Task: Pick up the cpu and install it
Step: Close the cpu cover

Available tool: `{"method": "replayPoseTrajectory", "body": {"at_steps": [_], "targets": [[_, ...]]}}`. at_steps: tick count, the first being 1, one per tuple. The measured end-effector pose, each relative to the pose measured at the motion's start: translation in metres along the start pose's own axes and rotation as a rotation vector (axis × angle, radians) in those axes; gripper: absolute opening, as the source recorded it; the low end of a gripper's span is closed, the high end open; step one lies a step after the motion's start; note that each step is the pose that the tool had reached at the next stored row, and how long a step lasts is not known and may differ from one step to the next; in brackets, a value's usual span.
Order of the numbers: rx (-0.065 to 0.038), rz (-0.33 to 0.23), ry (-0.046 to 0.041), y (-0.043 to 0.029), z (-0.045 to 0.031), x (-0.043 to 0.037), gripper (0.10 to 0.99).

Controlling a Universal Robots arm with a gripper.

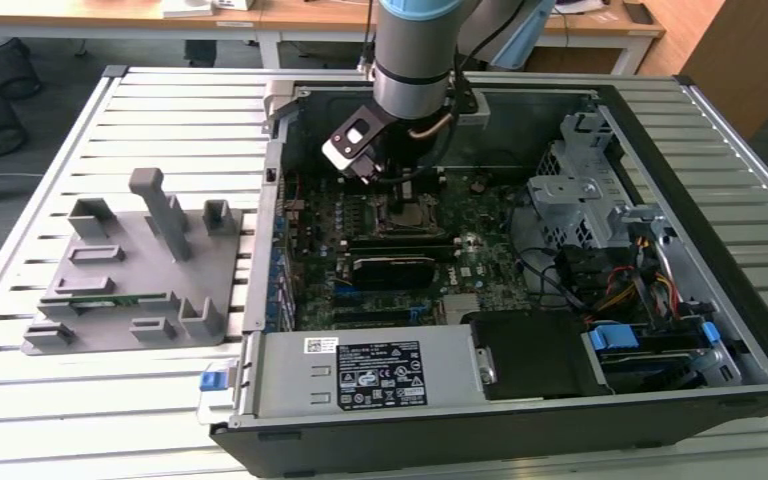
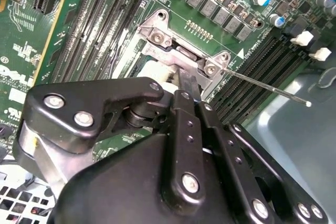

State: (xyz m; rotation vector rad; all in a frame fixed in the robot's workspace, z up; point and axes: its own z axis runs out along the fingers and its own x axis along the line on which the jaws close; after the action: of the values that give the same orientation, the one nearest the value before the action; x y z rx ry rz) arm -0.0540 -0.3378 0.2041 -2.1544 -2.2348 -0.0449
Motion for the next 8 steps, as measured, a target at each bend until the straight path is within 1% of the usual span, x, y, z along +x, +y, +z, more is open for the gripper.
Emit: {"method": "replayPoseTrajectory", "body": {"at_steps": [8], "targets": [[0.000,0.000,-0.0001,-0.0001,-0.0126,0.0006,0.106]]}}
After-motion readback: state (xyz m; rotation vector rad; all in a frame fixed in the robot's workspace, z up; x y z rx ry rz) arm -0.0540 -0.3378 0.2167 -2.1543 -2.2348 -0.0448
